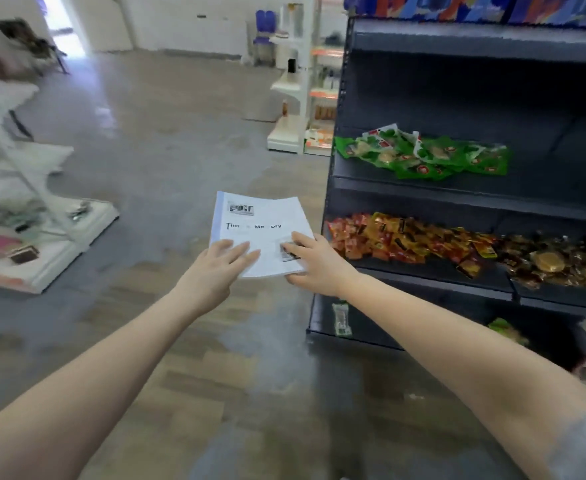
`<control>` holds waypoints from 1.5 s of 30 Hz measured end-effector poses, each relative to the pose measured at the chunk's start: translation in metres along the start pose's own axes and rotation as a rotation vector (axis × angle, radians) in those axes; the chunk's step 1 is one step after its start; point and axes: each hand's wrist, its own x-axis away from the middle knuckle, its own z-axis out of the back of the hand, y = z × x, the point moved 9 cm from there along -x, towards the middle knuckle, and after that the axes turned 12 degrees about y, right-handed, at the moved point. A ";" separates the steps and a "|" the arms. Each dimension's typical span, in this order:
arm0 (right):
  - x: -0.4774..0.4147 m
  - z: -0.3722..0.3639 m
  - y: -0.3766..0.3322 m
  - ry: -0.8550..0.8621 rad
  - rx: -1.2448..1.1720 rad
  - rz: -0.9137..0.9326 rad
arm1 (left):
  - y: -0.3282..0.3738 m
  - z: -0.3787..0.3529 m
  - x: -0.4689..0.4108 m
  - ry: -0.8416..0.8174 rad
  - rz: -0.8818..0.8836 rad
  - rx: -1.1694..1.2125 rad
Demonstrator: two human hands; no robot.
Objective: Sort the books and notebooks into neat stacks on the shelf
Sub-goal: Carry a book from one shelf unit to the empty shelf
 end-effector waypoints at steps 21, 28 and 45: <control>-0.066 -0.151 -0.438 -0.299 -0.211 0.804 | -0.156 0.217 0.371 -0.111 0.918 -0.371; -0.008 -0.172 -0.533 -0.420 -0.332 1.099 | -0.101 0.269 0.451 -0.245 1.313 -0.535; 0.270 -0.162 -0.610 -0.787 -0.567 1.669 | 0.177 0.318 0.555 -0.318 1.842 -0.841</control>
